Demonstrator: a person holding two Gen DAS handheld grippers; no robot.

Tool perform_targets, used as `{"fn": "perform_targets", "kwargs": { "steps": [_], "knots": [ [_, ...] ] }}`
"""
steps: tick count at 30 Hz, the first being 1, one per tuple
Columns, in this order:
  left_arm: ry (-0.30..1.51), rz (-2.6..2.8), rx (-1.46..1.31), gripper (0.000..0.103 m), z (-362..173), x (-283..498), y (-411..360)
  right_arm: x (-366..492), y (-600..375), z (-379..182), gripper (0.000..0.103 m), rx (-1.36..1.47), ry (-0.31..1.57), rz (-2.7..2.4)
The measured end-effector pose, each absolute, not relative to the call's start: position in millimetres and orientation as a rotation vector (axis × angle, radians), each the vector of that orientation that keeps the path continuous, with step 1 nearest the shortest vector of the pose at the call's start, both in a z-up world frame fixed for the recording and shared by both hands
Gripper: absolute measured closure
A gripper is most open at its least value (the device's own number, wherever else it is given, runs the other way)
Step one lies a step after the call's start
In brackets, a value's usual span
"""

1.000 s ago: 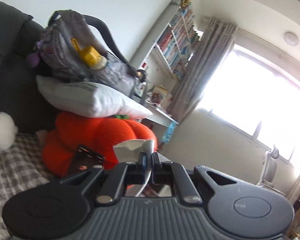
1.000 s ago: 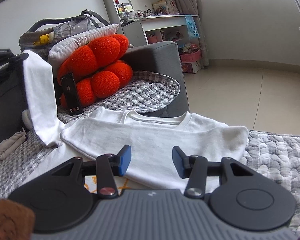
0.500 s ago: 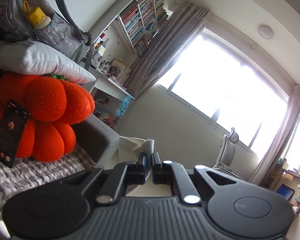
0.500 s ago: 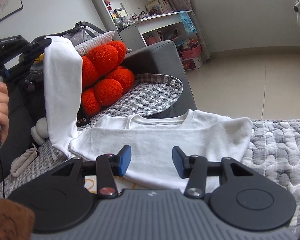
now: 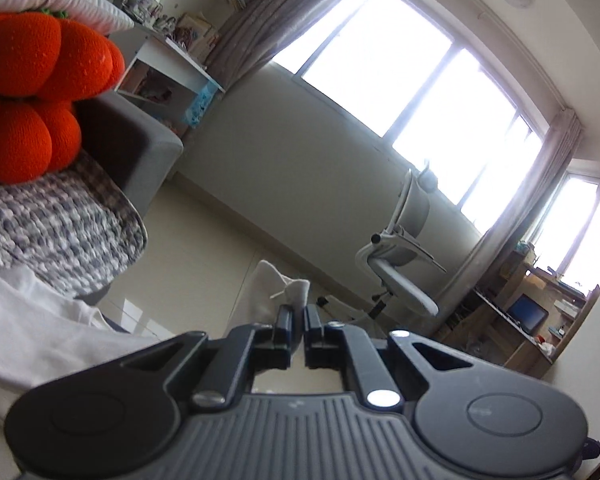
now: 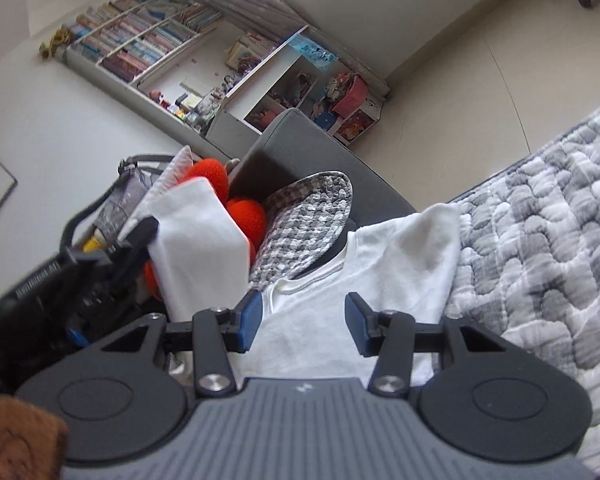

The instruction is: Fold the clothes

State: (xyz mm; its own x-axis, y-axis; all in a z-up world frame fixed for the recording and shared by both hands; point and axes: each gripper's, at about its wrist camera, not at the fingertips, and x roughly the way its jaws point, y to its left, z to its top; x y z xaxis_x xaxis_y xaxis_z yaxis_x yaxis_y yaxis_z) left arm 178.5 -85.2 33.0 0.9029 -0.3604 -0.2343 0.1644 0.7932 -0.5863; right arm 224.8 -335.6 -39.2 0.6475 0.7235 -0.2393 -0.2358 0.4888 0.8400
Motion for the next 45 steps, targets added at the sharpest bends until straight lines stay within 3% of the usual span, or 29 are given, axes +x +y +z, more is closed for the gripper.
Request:
{"fn": "perform_targets", "kwargs": {
  "steps": [8, 20, 22, 27, 39, 40, 43, 45],
  "knots": [
    [0.494, -0.334, -0.614, 0.098, -16.3, 188.8, -100.5, 222.3, -368.2, -49.0, 0.051, 1.156, 0.632, 0.675],
    [0.654, -0.409, -0.503, 0.096, -44.0, 190.7, -112.4, 227.0, -348.9, -45.6, 0.049, 1.011, 0.737, 0.612],
    [0.693, -0.432, -0.471, 0.093, -44.4, 191.7, -112.2, 227.2, -347.4, -47.1, 0.049, 0.986, 0.744, 0.6],
    [0.721, -0.509, -0.319, 0.07, -28.7, 177.2, -102.8, 228.9, -344.2, -48.6, 0.049, 0.963, 0.745, 0.589],
    [0.613, -0.265, -0.277, 0.069, 12.1, 142.1, 21.8, 225.7, -319.5, -39.3, 0.049, 0.788, 0.724, 0.541],
    [0.589, -0.227, -0.29, 0.069, 14.1, 139.9, 35.5, 224.5, -315.3, -37.7, 0.051, 0.75, 0.716, 0.535],
    [0.511, -0.086, -0.28, 0.072, 16.6, 135.1, 68.1, 220.7, -300.9, -32.9, 0.07, 0.635, 0.688, 0.517],
    [0.488, -0.022, -0.266, 0.077, 15.3, 134.9, 83.0, 217.3, -293.0, -29.1, 0.091, 0.582, 0.652, 0.51]
  ]
}}
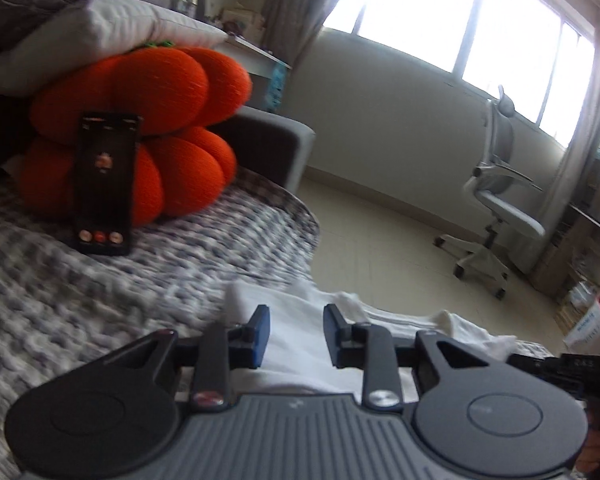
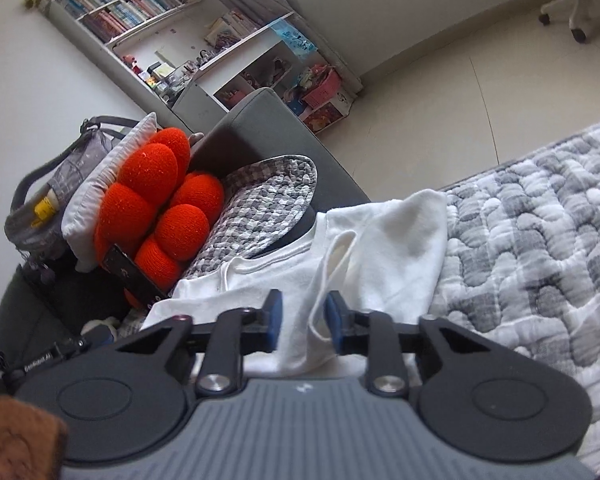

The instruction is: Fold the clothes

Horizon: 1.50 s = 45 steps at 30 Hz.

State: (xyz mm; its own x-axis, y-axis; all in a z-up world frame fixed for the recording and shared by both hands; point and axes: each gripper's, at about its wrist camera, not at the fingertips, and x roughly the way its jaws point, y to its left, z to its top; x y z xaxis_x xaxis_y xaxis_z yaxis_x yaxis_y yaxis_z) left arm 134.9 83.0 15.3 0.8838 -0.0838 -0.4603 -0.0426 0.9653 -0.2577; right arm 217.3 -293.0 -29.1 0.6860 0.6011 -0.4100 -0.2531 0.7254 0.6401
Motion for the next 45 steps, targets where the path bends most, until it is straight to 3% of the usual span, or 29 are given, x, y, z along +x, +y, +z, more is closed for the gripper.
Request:
{"fn": "perform_targets", "kwargs": {
  "steps": [3, 8, 13, 15, 19, 21, 26, 31, 39, 45],
  "knots": [
    [0.484, 0.004, -0.288, 0.081, 7.8, 136.7, 98.8, 208.7, -287.6, -16.7, 0.099, 0.537, 0.552, 0.5],
    [0.512, 0.014, -0.301, 0.085, -4.1, 143.0, 105.3, 200.1, -285.8, 7.2, 0.101, 0.508, 0.388, 0.516],
    [0.485, -0.023, -0.302, 0.086, -3.4, 141.1, 100.8, 211.1, -280.7, 14.7, 0.101, 0.475, 0.416, 0.502],
    [0.486, -0.034, -0.292, 0.086, -3.8, 140.9, 98.8, 215.5, -279.3, 9.5, 0.092, 0.456, 0.486, 0.482],
    [0.514, -0.044, -0.287, 0.086, -9.8, 145.2, 96.4, 221.2, -275.3, -5.1, 0.085, 0.393, 0.58, 0.41],
    [0.529, -0.049, -0.287, 0.086, -13.5, 147.2, 94.9, 220.8, -270.1, -8.6, 0.054, 0.346, 0.603, 0.383],
    [0.587, -0.038, -0.25, 0.086, -27.9, 153.4, 88.8, 212.6, -251.5, -13.6, 0.053, 0.183, 0.621, 0.341],
    [0.609, -0.029, -0.224, 0.086, -39.0, 155.2, 85.9, 218.7, -241.9, -28.4, 0.062, 0.123, 0.651, 0.311],
    [0.596, -0.021, -0.257, 0.083, -36.1, 154.0, 90.3, 210.5, -231.6, -24.5, 0.097, 0.031, 0.585, 0.276],
    [0.543, -0.008, -0.302, 0.083, -27.2, 152.1, 97.0, 201.3, -230.5, -2.8, 0.099, 0.057, 0.46, 0.309]
  ]
}}
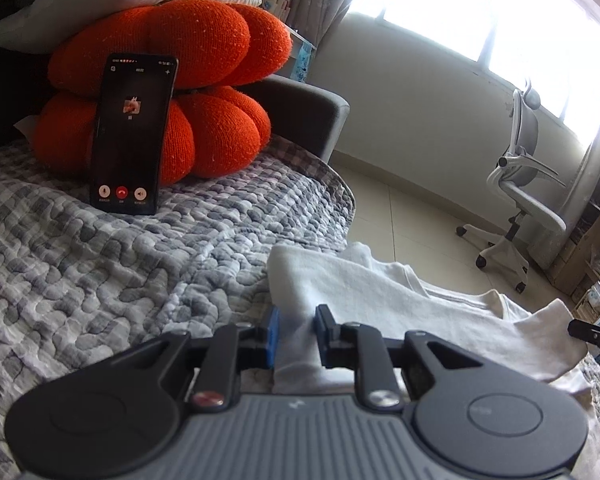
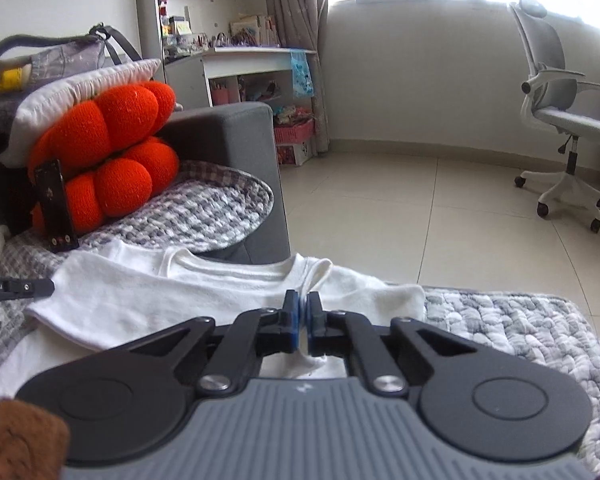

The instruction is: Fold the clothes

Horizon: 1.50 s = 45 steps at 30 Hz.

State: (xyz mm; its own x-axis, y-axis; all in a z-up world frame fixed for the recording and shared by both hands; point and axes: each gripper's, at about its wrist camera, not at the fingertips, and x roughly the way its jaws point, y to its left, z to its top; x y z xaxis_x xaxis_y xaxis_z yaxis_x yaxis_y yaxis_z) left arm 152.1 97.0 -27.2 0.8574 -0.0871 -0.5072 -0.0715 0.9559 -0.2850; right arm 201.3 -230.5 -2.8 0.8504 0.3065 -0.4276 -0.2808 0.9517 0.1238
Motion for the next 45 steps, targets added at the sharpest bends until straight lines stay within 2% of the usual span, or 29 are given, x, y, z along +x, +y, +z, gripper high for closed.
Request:
{"fn": "perform_targets", "kwargs": {
  "steps": [7, 14, 24, 34, 45],
  "knots": [
    [0.498, -0.008, -0.345, 0.084, -16.0, 155.9, 100.3, 195.3, -235.3, 22.9, 0.099, 0.095, 0.327, 0.316],
    [0.477, -0.045, -0.322, 0.084, -11.8, 159.3, 90.0, 192.3, -249.7, 25.9, 0.099, 0.124, 0.303, 0.291],
    [0.515, -0.098, -0.275, 0.084, -26.3, 170.7, 77.3, 196.3, -273.2, 6.5, 0.099, 0.15, 0.418, 0.226],
    [0.532, -0.112, -0.174, 0.083, -34.0, 171.7, 68.8, 217.1, -274.4, -21.0, 0.099, 0.094, 0.646, 0.203],
    [0.499, -0.107, -0.181, 0.083, -26.8, 169.9, 72.3, 212.3, -274.8, -16.3, 0.101, 0.049, 0.659, 0.193]
  ]
}}
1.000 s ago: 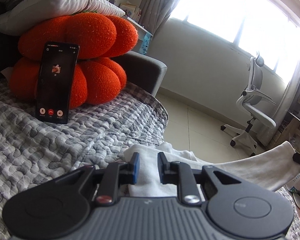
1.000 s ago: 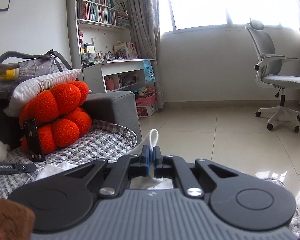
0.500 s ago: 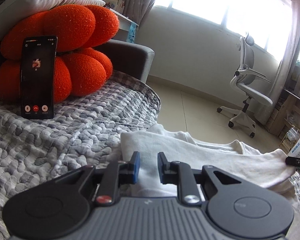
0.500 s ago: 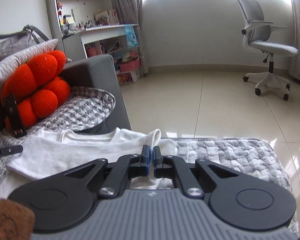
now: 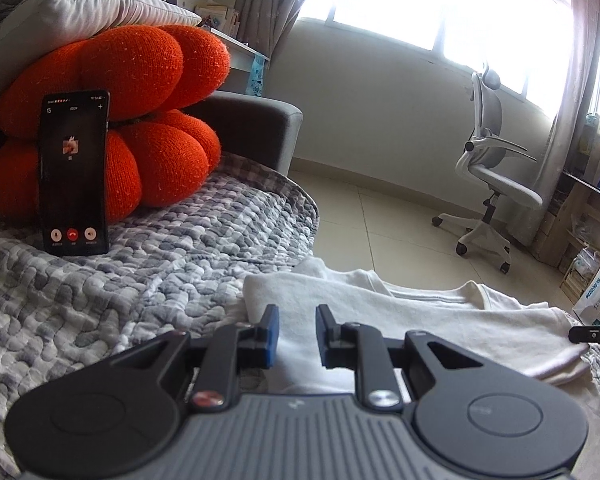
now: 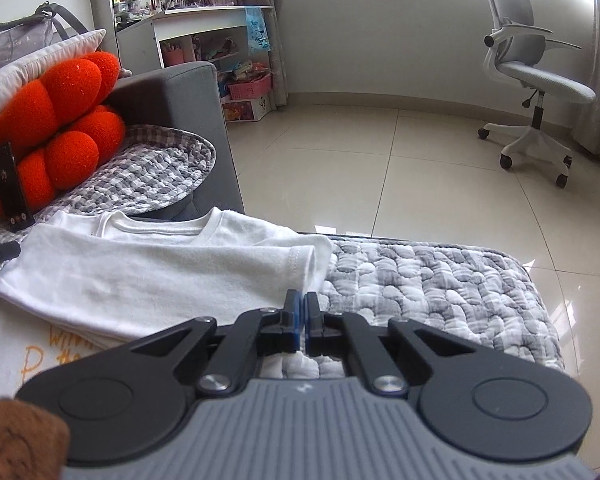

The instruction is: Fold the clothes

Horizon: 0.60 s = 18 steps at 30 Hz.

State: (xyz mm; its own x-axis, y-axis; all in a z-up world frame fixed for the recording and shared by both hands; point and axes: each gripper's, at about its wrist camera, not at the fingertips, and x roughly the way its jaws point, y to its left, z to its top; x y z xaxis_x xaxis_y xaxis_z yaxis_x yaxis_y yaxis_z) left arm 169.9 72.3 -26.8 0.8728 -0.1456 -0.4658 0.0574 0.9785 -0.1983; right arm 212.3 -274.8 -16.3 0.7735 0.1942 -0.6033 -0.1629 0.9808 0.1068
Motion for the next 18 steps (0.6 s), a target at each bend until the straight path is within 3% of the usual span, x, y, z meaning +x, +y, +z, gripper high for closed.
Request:
{"fn": "perform_targets", "kwargs": {
  "steps": [2, 3, 5, 8, 12, 18],
  "knots": [
    [0.498, -0.107, -0.18, 0.083, -25.6, 171.5, 72.6, 211.7, -274.3, -15.0, 0.098, 0.049, 0.642, 0.188],
    [0.494, -0.11, -0.177, 0.083, -24.2, 172.2, 72.5, 210.8, -274.1, -13.4, 0.087, 0.046, 0.624, 0.183],
    [0.484, -0.125, -0.168, 0.083, -21.5, 173.5, 71.4, 208.7, -275.0, -10.7, 0.084, 0.053, 0.587, 0.186],
    [0.472, -0.165, -0.139, 0.083, -21.1, 176.3, 65.6, 203.8, -274.7, -9.3, 0.071, 0.1, 0.494, 0.225],
    [0.529, -0.199, -0.082, 0.084, -34.2, 189.7, 55.7, 204.5, -253.1, -14.2, 0.071, 0.034, 0.427, 0.267],
    [0.553, -0.205, -0.092, 0.084, -33.3, 191.3, 64.8, 222.8, -236.8, -35.3, 0.072, -0.062, 0.53, 0.25]
  ]
}}
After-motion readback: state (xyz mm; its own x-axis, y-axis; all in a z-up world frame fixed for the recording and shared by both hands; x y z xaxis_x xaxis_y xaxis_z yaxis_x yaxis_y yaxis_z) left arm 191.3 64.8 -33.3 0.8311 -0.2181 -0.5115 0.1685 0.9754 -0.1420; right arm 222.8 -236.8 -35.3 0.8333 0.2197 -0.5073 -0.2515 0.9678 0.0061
